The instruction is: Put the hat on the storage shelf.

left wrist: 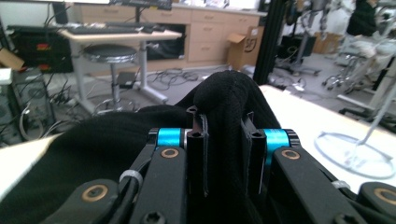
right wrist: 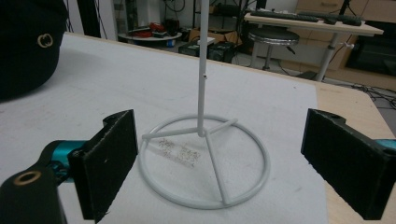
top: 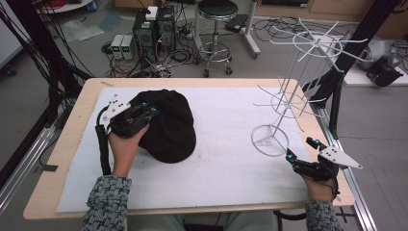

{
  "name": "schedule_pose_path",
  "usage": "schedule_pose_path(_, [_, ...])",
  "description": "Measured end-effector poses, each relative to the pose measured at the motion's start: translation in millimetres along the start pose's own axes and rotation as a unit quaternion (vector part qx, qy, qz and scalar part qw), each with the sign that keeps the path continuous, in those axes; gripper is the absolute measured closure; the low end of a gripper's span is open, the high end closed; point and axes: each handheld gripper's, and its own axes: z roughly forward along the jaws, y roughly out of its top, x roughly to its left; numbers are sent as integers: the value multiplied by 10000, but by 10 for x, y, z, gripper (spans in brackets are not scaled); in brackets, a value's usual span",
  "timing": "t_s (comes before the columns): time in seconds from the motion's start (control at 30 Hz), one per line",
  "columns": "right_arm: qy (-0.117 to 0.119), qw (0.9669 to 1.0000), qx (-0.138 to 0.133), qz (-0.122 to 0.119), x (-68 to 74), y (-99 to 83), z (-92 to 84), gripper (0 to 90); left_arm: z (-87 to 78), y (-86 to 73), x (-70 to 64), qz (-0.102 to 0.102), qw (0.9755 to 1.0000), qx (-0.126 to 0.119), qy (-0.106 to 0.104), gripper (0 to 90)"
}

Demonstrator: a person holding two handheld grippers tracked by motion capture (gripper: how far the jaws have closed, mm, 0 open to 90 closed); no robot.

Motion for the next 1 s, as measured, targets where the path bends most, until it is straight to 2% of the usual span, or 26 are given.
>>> schedule_pose_path(0.1, [-5,10000,-1,-2,-3,-1,-3,100,-20,63,-10,34,10000,-60,-68,770])
schedule_pose_path(0.27, [0,10000,0,5,-4,-1,-3,100,-81,258,-23,-8,9990,-255,-363,769])
schedule_pose_path(0.43, [-7,10000,-21,-7,-6,0,-1,100,-111,401,-55,105,9982,-308,-508,769])
schedule_pose_path(0.57, [-3,10000,-3,1,-1,0,-1,100,-145,576,-82,186,9968,-382,-673,769])
schedule_pose_path(0.6, [2,10000,5,-2,0,2,-3,100,-161,663,-84,219,9962,-405,-734,769])
schedule_pose_path(0.63, [2,10000,5,-2,0,2,-3,100,-161,663,-84,219,9962,-405,-734,769])
schedule_pose_path(0.7, [1,10000,7,5,-4,-1,-4,100,-186,804,-95,272,9948,-471,-860,769])
schedule_pose_path(0.77, [2,10000,14,7,-5,-1,-5,100,-190,836,-98,286,9943,-485,-902,769])
schedule_pose_path(1.0, [24,10000,-1,-15,8,0,7,100,-199,1130,-131,426,9931,-529,-955,769])
